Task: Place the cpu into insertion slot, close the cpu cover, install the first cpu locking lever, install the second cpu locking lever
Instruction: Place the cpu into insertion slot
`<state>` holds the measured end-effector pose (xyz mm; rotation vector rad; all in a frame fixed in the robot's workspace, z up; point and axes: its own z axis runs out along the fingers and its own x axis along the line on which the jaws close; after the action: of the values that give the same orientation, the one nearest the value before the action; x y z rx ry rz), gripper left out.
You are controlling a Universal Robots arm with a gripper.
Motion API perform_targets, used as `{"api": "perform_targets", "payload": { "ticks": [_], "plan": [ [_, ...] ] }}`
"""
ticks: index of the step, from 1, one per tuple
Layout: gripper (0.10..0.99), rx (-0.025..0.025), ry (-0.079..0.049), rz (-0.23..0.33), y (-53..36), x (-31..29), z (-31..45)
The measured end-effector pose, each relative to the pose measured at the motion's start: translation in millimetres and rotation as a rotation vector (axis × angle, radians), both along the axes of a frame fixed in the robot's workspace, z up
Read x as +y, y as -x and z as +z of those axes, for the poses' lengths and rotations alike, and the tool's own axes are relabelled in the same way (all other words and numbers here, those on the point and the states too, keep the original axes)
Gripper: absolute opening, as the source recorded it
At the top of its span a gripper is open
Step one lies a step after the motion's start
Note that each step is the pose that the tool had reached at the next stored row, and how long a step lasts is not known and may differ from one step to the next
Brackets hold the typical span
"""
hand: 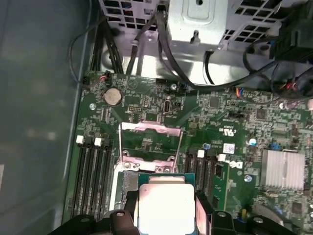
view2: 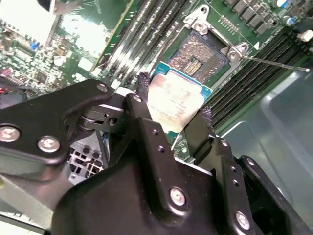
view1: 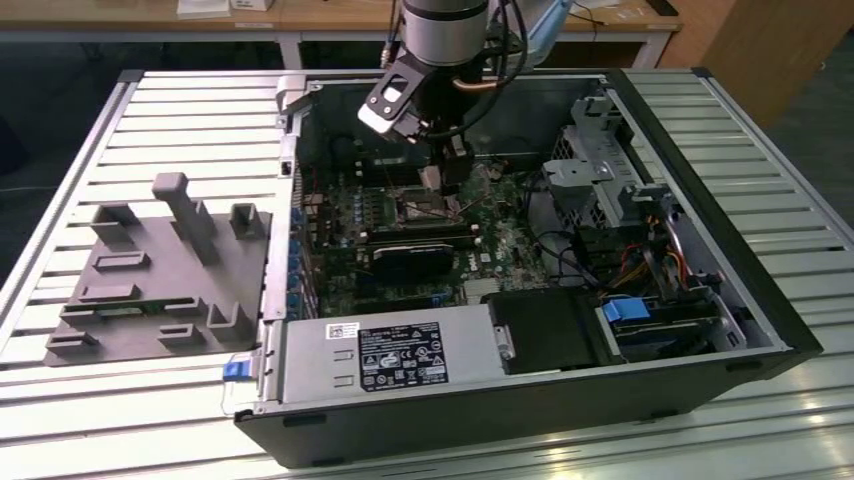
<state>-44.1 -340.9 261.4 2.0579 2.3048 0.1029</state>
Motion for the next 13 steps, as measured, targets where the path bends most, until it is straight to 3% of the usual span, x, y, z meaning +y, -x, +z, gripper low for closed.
{"api": "perform_targets", "payload": {
  "ticks": [3,13],
  "plan": [
    [0.541,-0.0002,-0.013,-0.005,2.2,0.6,-1.9],
    [0.541,-0.0006,-0.015,-0.074,3.8,2.0,-9.9]
  ]
}}
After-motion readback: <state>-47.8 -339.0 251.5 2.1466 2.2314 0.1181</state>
